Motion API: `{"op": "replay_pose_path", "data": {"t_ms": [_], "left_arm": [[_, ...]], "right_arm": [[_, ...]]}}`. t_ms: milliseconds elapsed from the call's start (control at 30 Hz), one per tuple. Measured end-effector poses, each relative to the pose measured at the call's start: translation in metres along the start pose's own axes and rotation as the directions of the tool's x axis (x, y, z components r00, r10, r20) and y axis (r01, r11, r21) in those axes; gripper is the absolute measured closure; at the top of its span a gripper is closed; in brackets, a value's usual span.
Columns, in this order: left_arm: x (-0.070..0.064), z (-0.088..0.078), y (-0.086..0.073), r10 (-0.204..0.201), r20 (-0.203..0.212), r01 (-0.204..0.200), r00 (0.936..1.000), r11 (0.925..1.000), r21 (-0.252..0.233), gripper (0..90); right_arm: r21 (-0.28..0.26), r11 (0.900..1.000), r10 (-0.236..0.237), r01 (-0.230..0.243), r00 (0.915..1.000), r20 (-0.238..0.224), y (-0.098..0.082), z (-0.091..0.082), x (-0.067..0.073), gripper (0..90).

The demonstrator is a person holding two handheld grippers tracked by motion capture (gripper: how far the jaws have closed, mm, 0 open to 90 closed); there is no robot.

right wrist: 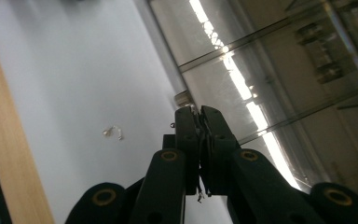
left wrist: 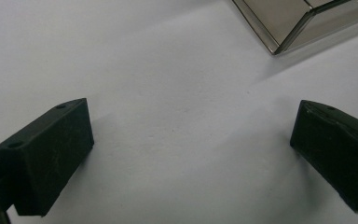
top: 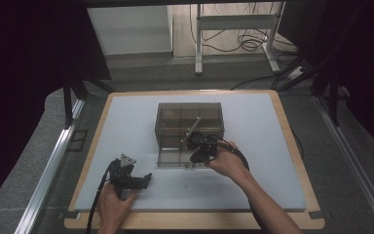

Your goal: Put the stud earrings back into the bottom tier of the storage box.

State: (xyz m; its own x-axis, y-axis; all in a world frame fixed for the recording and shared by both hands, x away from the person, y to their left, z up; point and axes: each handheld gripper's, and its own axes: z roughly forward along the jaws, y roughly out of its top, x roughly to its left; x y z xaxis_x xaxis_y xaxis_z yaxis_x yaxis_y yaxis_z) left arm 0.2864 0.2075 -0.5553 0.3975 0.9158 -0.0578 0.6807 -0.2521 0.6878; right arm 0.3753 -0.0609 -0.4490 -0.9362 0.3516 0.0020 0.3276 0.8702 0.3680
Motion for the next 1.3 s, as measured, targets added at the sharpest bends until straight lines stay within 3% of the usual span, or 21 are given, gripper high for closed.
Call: {"op": "replay_pose_path", "data": {"t_ms": [333,533,933,1300], "left_arm": [[0.000,0.000,0.000,0.005,0.000,-0.005,1.0000,1.0000,0.005,0.0],[0.000,0.000,0.000,0.005,0.000,-0.005,1.0000,1.0000,0.004,0.0],[0.000,0.000,0.000,0.002,0.001,-0.002,1.0000,1.0000,0.004,0.0],[0.000,0.000,0.000,0.002,0.001,-0.002,1.0000,1.0000,0.006,0.0]], "right_arm": [[-0.056,0.997,0.045,-0.043,0.9980,0.045,0.000,0.005,-0.014,85.0],[-0.062,0.996,0.067,-0.063,0.9959,0.061,-0.003,0.014,-0.021,84.8],[-0.080,0.994,0.083,-0.078,0.9946,0.062,-0.006,0.042,-0.029,84.5],[-0.070,0.994,0.089,-0.085,0.9945,0.055,-0.005,0.055,-0.031,83.6]]}}
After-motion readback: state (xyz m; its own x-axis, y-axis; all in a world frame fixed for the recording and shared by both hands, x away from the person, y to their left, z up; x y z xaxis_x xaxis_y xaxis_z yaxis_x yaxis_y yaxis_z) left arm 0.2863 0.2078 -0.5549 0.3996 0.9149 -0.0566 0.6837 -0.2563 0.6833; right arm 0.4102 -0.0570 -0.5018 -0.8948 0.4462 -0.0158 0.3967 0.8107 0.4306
